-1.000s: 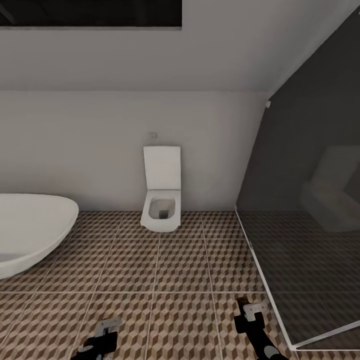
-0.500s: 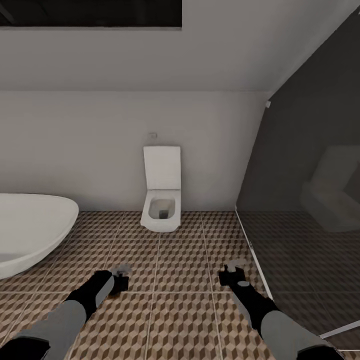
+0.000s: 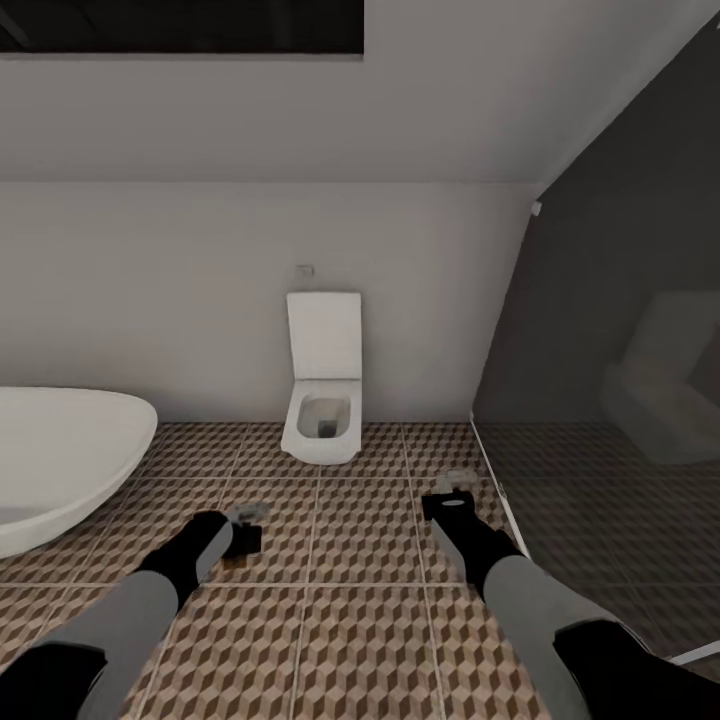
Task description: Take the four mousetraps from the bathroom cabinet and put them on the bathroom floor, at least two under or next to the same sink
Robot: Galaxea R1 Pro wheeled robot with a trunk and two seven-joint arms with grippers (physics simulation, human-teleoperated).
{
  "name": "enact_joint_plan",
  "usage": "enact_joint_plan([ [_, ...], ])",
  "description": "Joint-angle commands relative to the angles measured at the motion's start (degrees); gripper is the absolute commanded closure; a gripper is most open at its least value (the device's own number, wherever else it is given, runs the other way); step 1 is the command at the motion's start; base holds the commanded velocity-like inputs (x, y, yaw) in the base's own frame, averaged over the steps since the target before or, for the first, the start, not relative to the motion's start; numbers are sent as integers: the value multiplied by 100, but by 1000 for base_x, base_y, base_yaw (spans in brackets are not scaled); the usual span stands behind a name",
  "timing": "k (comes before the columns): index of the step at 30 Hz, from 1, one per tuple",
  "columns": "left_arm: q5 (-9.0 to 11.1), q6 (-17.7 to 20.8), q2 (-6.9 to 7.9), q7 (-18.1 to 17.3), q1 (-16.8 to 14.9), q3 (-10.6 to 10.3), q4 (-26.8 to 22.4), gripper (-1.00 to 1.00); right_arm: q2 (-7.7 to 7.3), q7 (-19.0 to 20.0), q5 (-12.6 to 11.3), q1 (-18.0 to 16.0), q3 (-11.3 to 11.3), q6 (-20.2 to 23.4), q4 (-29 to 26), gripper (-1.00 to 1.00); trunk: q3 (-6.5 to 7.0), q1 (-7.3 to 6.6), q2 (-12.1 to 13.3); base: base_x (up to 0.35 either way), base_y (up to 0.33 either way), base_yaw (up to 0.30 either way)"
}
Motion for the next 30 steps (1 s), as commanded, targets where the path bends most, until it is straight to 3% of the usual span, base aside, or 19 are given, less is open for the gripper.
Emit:
enact_joint_plan([
  [1,58,48,9,58,-8,-47,-18,100,-1,-46,-78,-28,36,56,-10,100,-11,3,-11,0,0,0],
  [2,60,63,12,58,-12,-47,-21,100,2,-51,-136,-46,27,67,-11,100,-11,3,-11,0,0,0],
  [6,75,110,9,60,-23,-46,-83,100,6,-67,-813,-99,0,101,-3,100,-11,3,-11,0,0,0],
  [9,83,119,-28,60,-25,-48,-113,100,3,-65,-1047,-106,31,106,11,100,-11,3,-11,0,0,0],
  [13,54,139,-196,95,-26,-54,-91,100,2,-54,-1137,-109,54,142,21,100,-11,3,-11,0,0,0],
  [17,41,147,-224,184,-26,-43,-53,100,1,-46,-1121,-78,66,268,221,100,-11,3,-11,0,0,0],
  [22,34,41,-246,347,-27,-45,13,100,-8,195,-957,56,70,-198,693,100,-11,3,-11,0,0,0],
  [24,31,-256,-260,371,-27,-48,191,100,-14,535,-751,145,74,-476,747,100,-11,3,-11,0,0,0],
  [25,27,-628,-269,378,-27,-59,337,100,-15,711,-511,171,77,-560,764,100,-11,3,-11,0,0,0],
  [27,26,-1175,-261,378,-27,-73,494,100,-16,789,-347,182,76,-591,771,100,-11,3,-11,0,0,0],
  [30,24,-2475,-247,370,-27,-80,909,100,-10,829,-254,187,61,-606,771,100,-11,3,-11,0,0,0],
])
